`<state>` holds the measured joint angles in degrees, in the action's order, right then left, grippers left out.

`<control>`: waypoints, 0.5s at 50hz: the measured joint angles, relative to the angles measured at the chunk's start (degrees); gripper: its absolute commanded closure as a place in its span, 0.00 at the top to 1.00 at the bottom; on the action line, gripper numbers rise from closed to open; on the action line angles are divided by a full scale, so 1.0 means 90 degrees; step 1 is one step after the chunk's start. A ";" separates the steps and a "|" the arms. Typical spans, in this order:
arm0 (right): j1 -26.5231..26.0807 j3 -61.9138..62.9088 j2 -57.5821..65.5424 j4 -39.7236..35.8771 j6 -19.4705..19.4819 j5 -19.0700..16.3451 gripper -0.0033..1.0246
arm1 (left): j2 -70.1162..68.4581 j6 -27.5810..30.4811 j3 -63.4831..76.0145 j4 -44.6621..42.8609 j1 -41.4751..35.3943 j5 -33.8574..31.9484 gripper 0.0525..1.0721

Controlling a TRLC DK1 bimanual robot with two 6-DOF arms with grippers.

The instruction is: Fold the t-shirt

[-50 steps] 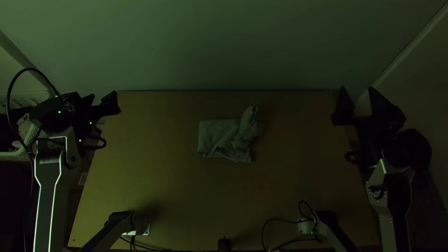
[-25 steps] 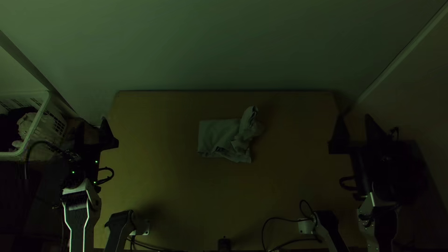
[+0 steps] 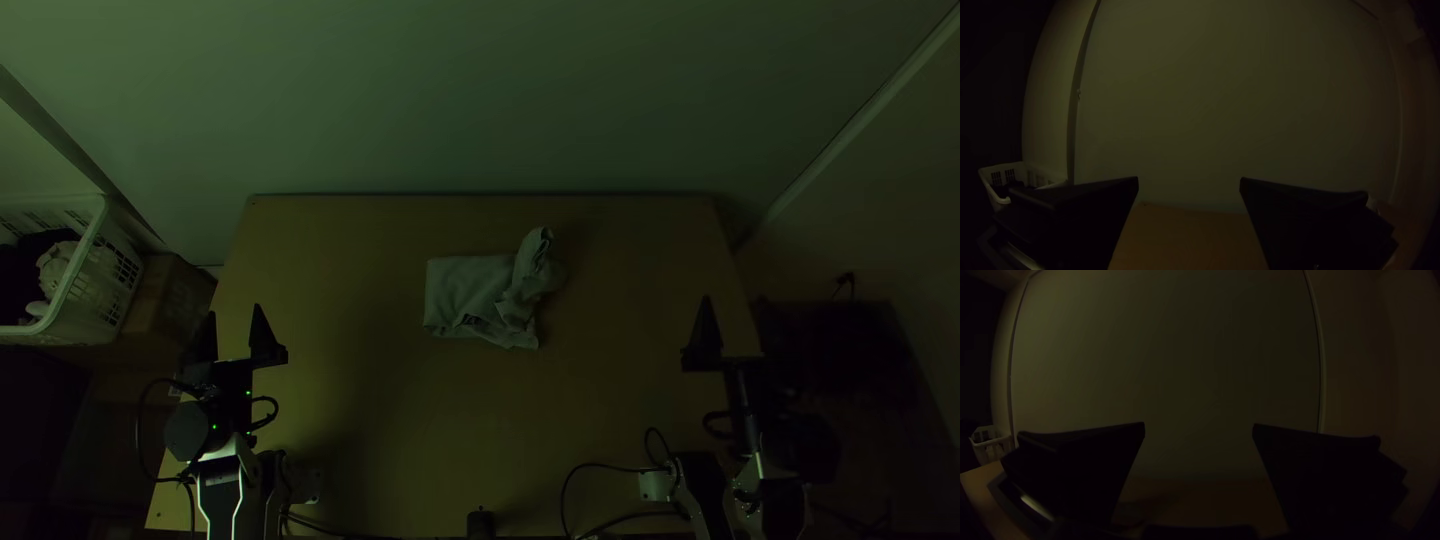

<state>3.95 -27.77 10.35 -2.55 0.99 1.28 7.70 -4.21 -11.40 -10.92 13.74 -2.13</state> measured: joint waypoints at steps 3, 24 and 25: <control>-0.0002 0.0223 -0.0172 0.0117 0.0000 0.0002 0.96 | -0.0257 0.0000 0.0172 -0.0019 -0.0039 0.0000 0.96; -0.0036 0.2103 -0.0835 0.0899 0.0073 0.0002 0.96 | -0.0828 0.0005 0.0959 -0.0240 -0.0746 -0.0005 0.96; -0.0036 0.2193 -0.0903 0.0906 0.0075 0.0000 0.96 | -0.0828 0.0002 0.0959 -0.0236 -0.0767 -0.0005 0.96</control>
<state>3.62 -8.03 2.22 5.61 1.67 1.28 0.25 -4.19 -2.76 -13.04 6.83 -2.17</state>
